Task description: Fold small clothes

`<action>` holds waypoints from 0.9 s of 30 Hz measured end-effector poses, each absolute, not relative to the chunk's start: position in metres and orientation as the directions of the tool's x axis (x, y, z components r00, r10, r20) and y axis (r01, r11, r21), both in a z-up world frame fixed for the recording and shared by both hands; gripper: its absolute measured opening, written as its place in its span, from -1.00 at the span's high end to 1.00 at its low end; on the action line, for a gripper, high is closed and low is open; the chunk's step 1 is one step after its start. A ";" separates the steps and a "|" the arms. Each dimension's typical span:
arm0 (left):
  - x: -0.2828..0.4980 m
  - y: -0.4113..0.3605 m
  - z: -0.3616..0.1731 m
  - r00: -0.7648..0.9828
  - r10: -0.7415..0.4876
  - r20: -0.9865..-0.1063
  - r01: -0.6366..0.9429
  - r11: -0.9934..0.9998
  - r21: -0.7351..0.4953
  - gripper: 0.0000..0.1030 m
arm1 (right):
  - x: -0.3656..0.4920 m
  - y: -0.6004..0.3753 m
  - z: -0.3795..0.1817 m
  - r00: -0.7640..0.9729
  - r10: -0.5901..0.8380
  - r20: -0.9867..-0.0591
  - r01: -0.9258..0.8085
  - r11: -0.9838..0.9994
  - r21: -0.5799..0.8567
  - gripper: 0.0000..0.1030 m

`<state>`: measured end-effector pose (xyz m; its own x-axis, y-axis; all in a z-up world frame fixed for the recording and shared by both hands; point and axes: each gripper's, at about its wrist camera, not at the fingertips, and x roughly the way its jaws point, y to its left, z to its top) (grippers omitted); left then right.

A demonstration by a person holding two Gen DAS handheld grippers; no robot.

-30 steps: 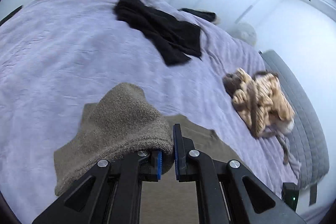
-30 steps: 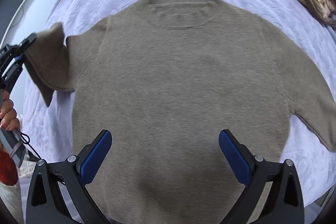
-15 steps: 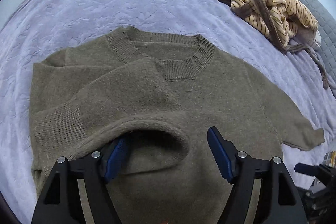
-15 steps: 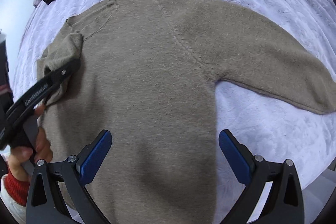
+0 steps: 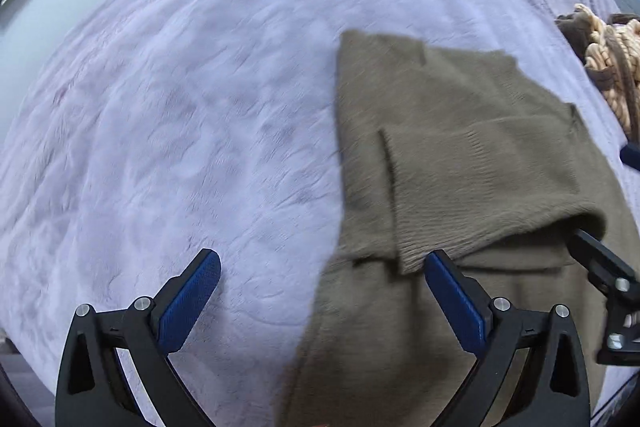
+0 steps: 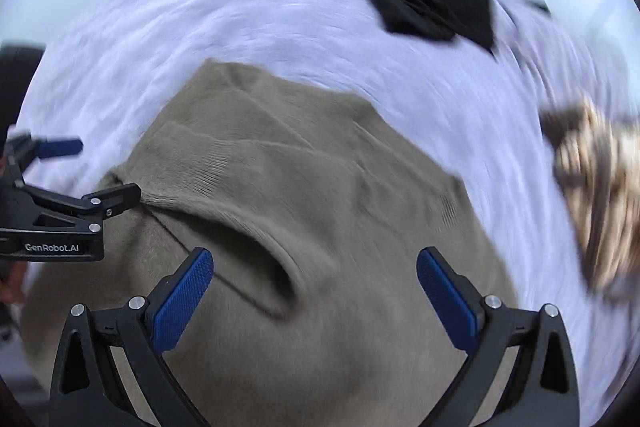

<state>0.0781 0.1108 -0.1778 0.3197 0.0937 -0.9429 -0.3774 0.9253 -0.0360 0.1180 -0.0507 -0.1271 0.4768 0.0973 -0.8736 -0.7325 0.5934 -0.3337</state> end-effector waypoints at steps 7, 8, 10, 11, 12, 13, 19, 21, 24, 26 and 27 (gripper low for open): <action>0.069 0.124 -0.193 0.292 0.110 -0.950 -0.393 0.919 -0.014 -0.98 | 0.151 -0.049 -0.140 0.395 0.116 -0.911 -0.691 0.691 -0.212 0.82; 0.070 0.127 -0.194 0.294 0.109 -0.950 -0.403 0.915 -0.020 -0.98 | 0.161 -0.067 -0.128 0.379 0.179 -0.908 -0.633 0.766 -0.114 0.82; 0.073 0.136 -0.194 0.293 0.102 -0.951 -0.423 0.905 -0.034 -0.98 | 0.178 -0.119 -0.109 0.377 0.315 -0.871 -0.475 0.873 0.110 0.82; 0.075 0.139 -0.195 0.294 0.100 -0.951 -0.431 0.902 -0.038 -0.98 | 0.184 -0.149 -0.106 0.387 0.353 -0.852 -0.376 0.904 0.204 0.82; 0.077 0.142 -0.195 0.295 0.101 -0.950 -0.437 0.899 -0.040 -0.98 | 0.186 -0.173 -0.108 0.393 0.368 -0.843 -0.291 0.919 0.265 0.82; 0.079 0.145 -0.195 0.295 0.105 -0.950 -0.439 0.898 -0.038 -0.98 | 0.189 -0.204 -0.116 0.388 0.382 -0.839 -0.181 0.924 0.338 0.82; 0.083 0.152 -0.193 0.288 0.114 -0.951 -0.429 0.903 -0.022 -0.98 | 0.166 -0.322 -0.186 0.322 0.538 -0.779 0.277 0.734 0.620 0.37; 0.090 0.142 -0.194 0.285 0.117 -0.951 -0.428 0.903 -0.017 -0.98 | 0.159 -0.333 -0.187 0.357 0.564 -0.745 0.302 0.685 0.663 0.17; 0.099 0.129 -0.187 0.273 0.122 -0.954 -0.434 0.901 -0.009 -0.98 | 0.161 -0.333 -0.179 0.371 0.544 -0.753 0.296 0.699 0.651 -0.06; 0.093 0.129 -0.178 0.270 0.126 -0.955 -0.430 0.903 -0.002 -0.98 | 0.167 -0.332 -0.176 0.374 0.533 -0.759 0.297 0.706 0.643 -0.08; 0.087 0.127 -0.171 0.272 0.132 -0.953 -0.423 0.906 0.005 -0.98 | 0.170 -0.330 -0.175 0.375 0.531 -0.760 0.304 0.704 0.642 -0.08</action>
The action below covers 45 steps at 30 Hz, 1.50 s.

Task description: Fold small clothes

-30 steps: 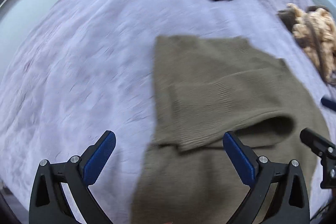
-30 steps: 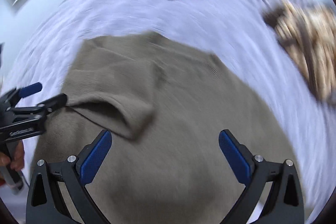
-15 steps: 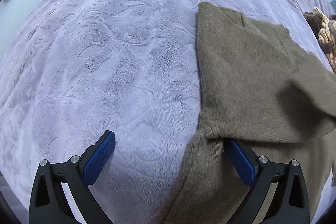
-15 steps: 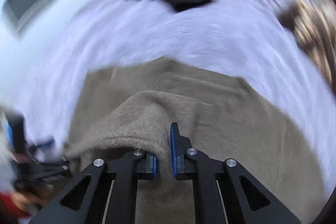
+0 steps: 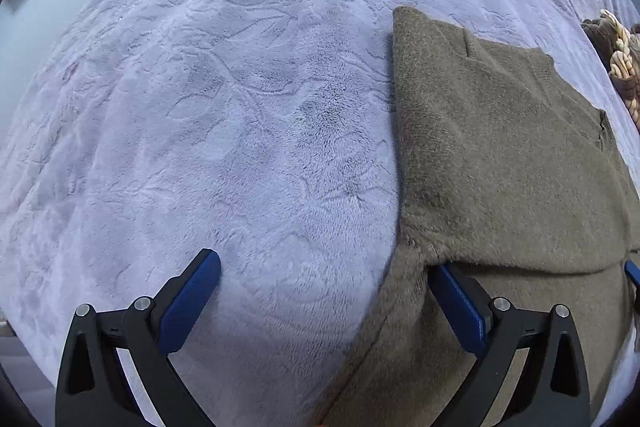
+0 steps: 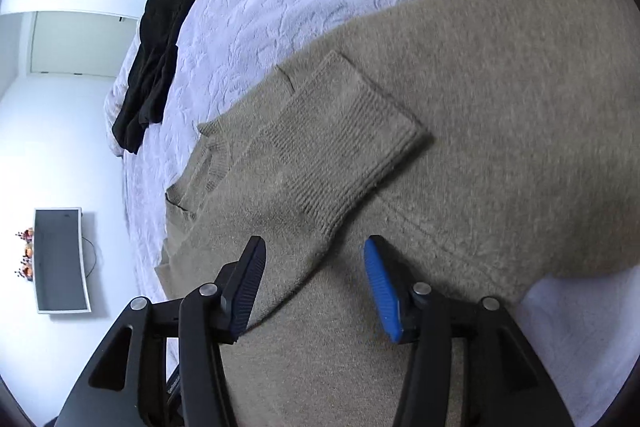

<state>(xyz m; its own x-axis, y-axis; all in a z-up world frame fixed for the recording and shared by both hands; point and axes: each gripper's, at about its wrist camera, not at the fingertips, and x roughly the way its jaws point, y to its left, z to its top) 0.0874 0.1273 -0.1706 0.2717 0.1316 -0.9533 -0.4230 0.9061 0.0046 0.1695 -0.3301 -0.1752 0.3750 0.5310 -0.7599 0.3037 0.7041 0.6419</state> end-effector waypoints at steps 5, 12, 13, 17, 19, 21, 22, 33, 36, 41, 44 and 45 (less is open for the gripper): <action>0.073 0.124 -0.147 0.278 0.153 -0.948 -0.393 0.919 0.033 -0.98 | 0.176 -0.348 -0.187 0.346 0.509 -0.788 0.359 0.704 0.613 0.35; 0.083 0.083 -0.136 0.308 0.043 -0.950 -0.286 0.957 -0.049 -0.98 | 0.152 -0.364 -0.171 0.359 0.531 -0.767 0.319 0.703 0.636 -0.18; 0.086 0.074 -0.136 0.307 0.020 -0.952 -0.269 0.961 -0.067 -0.98 | 0.146 -0.372 -0.168 0.368 0.529 -0.765 0.323 0.699 0.639 -0.21; 0.098 0.026 -0.138 0.275 -0.079 -0.958 -0.190 0.973 -0.135 -0.98 | 0.123 -0.408 -0.158 0.403 0.499 -0.767 0.356 0.686 0.634 -0.22; 0.099 0.000 -0.141 0.253 -0.105 -0.962 -0.139 0.980 -0.143 -0.98 | 0.110 -0.430 -0.155 0.418 0.478 -0.773 0.383 0.679 0.627 -0.22; 0.101 -0.026 -0.144 0.224 -0.113 -0.968 -0.091 0.986 -0.136 -0.98 | 0.098 -0.450 -0.154 0.431 0.454 -0.780 0.410 0.671 0.617 -0.22; 0.101 -0.038 -0.147 0.208 -0.120 -0.971 -0.071 0.988 -0.138 -0.98 | 0.090 -0.463 -0.153 0.438 0.438 -0.785 0.428 0.667 0.610 -0.22; 0.111 -0.136 -0.147 0.159 -0.226 -0.961 0.068 0.974 -0.218 -0.98 | 0.014 -0.601 -0.164 0.527 0.230 -0.818 0.652 0.508 0.562 -0.22; 0.120 -0.156 -0.146 0.175 -0.227 -0.958 0.098 0.972 -0.212 -0.98 | 0.004 -0.625 -0.177 0.578 0.219 -0.786 0.681 0.402 0.612 -0.22; 0.139 -0.185 -0.151 0.189 -0.233 -0.954 0.142 0.968 -0.208 -0.98 | 0.009 -0.641 -0.193 0.655 0.241 -0.716 0.657 0.286 0.697 -0.22; 0.142 -0.195 -0.154 0.183 -0.234 -0.955 0.147 0.967 -0.208 -0.98 | 0.015 -0.644 -0.195 0.699 0.267 -0.664 0.618 0.243 0.748 -0.25; 0.142 -0.197 -0.155 0.181 -0.234 -0.955 0.145 0.967 -0.210 -0.98 | 0.016 -0.645 -0.195 0.714 0.281 -0.641 0.600 0.226 0.767 -0.21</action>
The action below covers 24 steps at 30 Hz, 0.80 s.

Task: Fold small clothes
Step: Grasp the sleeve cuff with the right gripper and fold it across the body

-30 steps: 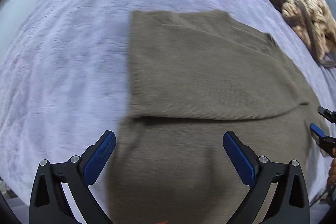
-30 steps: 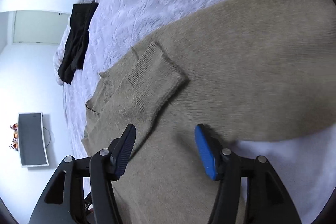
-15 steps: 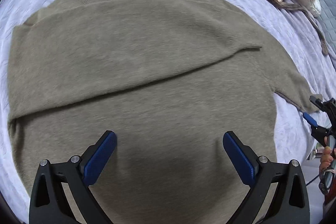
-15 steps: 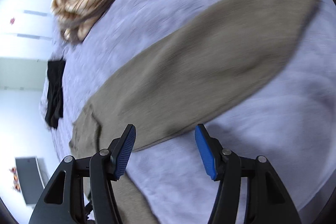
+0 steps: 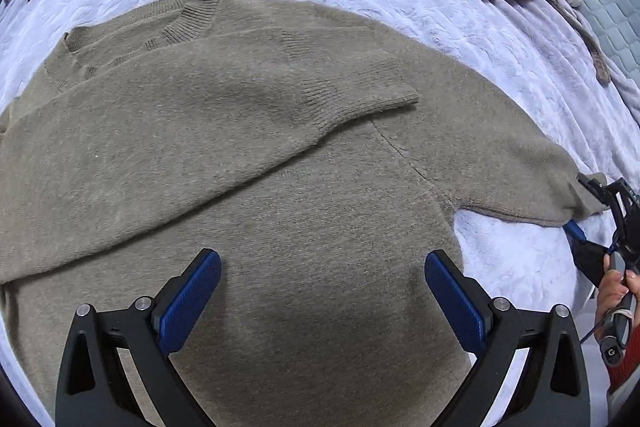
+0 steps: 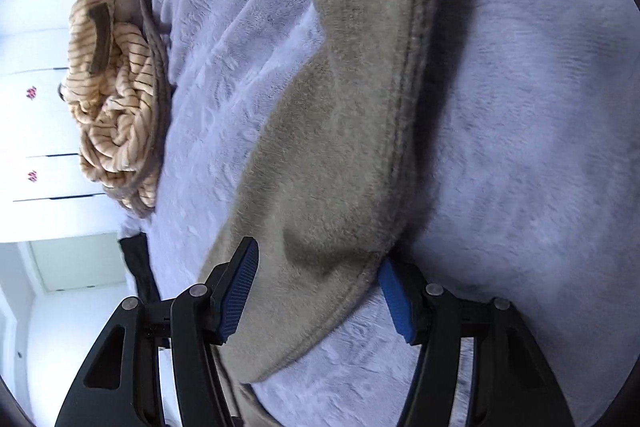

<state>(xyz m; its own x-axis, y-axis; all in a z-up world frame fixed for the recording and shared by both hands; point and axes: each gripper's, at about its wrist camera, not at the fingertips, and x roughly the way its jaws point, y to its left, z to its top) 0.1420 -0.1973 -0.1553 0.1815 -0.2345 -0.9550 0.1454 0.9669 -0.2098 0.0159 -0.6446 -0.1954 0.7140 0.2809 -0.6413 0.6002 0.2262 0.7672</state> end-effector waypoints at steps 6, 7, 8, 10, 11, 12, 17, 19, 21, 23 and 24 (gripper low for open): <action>0.144 -0.193 -0.155 0.200 -0.230 -0.952 0.129 0.970 -0.207 -0.98 | 0.028 -0.636 -0.190 0.817 0.356 -0.454 0.449 0.100 0.888 0.80; 0.144 -0.190 -0.154 0.206 -0.228 -0.952 0.125 0.971 -0.206 -0.98 | 0.031 -0.633 -0.188 0.830 0.363 -0.423 0.423 0.082 0.902 0.80; 0.144 -0.185 -0.153 0.212 -0.227 -0.950 0.120 0.971 -0.205 -0.98 | 0.034 -0.630 -0.186 0.843 0.370 -0.392 0.399 0.061 0.915 0.80; 0.145 -0.177 -0.151 0.224 -0.225 -0.948 0.108 0.973 -0.206 -0.98 | 0.044 -0.621 -0.181 0.859 0.386 -0.337 0.352 0.032 0.935 0.81; 0.145 -0.172 -0.149 0.229 -0.226 -0.947 0.101 0.973 -0.208 -0.98 | 0.050 -0.616 -0.176 0.861 0.399 -0.315 0.330 0.032 0.943 0.81; 0.145 -0.167 -0.148 0.234 -0.226 -0.946 0.094 0.973 -0.209 -0.98 | 0.057 -0.610 -0.170 0.859 0.416 -0.297 0.309 0.041 0.950 0.81; 0.146 -0.137 -0.145 0.261 -0.215 -0.941 0.045 0.976 -0.211 -0.98 | 0.103 -0.567 -0.135 0.816 0.518 -0.256 0.216 0.137 0.967 0.80; 0.145 -0.122 -0.144 0.274 -0.206 -0.940 0.021 0.978 -0.208 -0.98 | 0.124 -0.545 -0.120 0.786 0.565 -0.252 0.173 0.190 0.966 0.80; 0.143 -0.106 -0.143 0.288 -0.193 -0.938 -0.005 0.979 -0.204 -0.98 | 0.146 -0.517 -0.106 0.748 0.615 -0.250 0.123 0.241 0.963 0.80; 0.141 -0.089 -0.143 0.298 -0.179 -0.937 -0.035 0.979 -0.199 -0.98 | 0.169 -0.483 -0.094 0.696 0.669 -0.260 0.070 0.297 0.952 0.80; 0.140 -0.078 -0.143 0.303 -0.169 -0.938 -0.054 0.979 -0.194 -0.98 | 0.180 -0.465 -0.090 0.667 0.694 -0.271 0.044 0.326 0.944 0.80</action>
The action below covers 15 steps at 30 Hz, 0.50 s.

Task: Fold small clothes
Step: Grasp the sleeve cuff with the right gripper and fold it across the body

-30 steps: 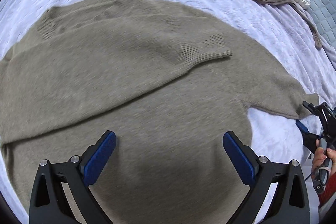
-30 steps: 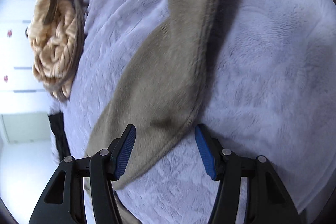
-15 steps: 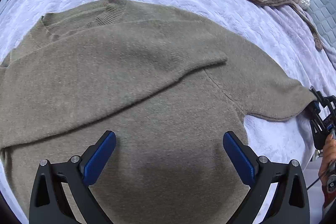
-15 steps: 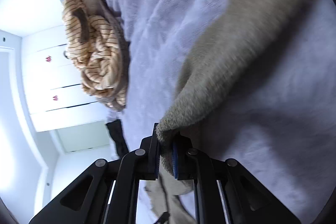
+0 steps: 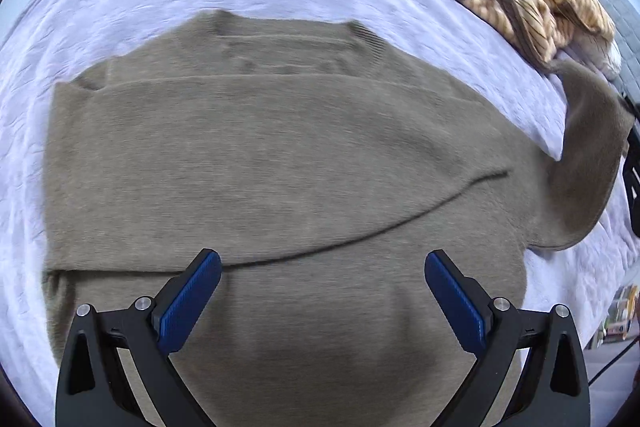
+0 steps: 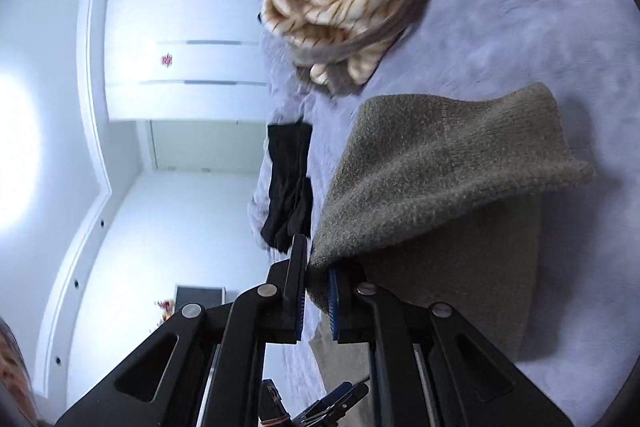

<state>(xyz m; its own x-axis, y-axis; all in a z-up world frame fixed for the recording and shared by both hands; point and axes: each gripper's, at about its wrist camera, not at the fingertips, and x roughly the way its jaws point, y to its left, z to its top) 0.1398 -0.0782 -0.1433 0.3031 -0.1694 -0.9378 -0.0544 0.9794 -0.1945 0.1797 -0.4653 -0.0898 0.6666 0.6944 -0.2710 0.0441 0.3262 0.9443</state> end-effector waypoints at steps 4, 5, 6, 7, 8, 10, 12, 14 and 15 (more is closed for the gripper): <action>0.136 -0.042 -0.146 0.316 -0.134 -0.939 -0.119 0.977 -0.180 -0.98 | 0.214 -0.378 -0.085 0.516 0.787 -0.339 -0.060 0.428 0.902 0.80; 0.135 -0.035 -0.147 0.318 -0.125 -0.940 -0.133 0.976 -0.175 -0.98 | 0.220 -0.354 -0.086 0.475 0.801 -0.365 -0.086 0.454 0.887 0.80; 0.134 -0.026 -0.148 0.321 -0.115 -0.940 -0.148 0.974 -0.170 -0.98 | 0.223 -0.335 -0.089 0.438 0.810 -0.390 -0.106 0.478 0.872 0.80; 0.132 -0.017 -0.149 0.323 -0.105 -0.940 -0.164 0.972 -0.165 -0.98 | 0.226 -0.312 -0.093 0.392 0.816 -0.426 -0.134 0.509 0.850 0.80; 0.131 -0.008 -0.151 0.326 -0.095 -0.941 -0.180 0.971 -0.160 -0.98 | 0.227 -0.289 -0.100 0.345 0.813 -0.469 -0.158 0.543 0.825 0.80; 0.128 0.007 -0.153 0.331 -0.079 -0.940 -0.204 0.967 -0.153 -0.98 | 0.223 -0.252 -0.120 0.256 0.793 -0.553 -0.182 0.601 0.778 0.80; 0.125 0.019 -0.155 0.343 -0.060 -0.938 -0.219 0.965 -0.142 -0.98 | 0.222 -0.227 -0.142 0.183 0.757 -0.628 -0.184 0.654 0.734 0.75; 0.123 0.027 -0.157 0.356 -0.038 -0.934 -0.217 0.969 -0.122 -0.98 | 0.223 -0.215 -0.162 0.140 0.689 -0.712 -0.159 0.725 0.670 0.73; 0.123 0.030 -0.160 0.358 -0.021 -0.933 -0.216 0.971 -0.105 -0.98 | 0.221 -0.212 -0.171 0.126 0.649 -0.750 -0.134 0.760 0.635 0.72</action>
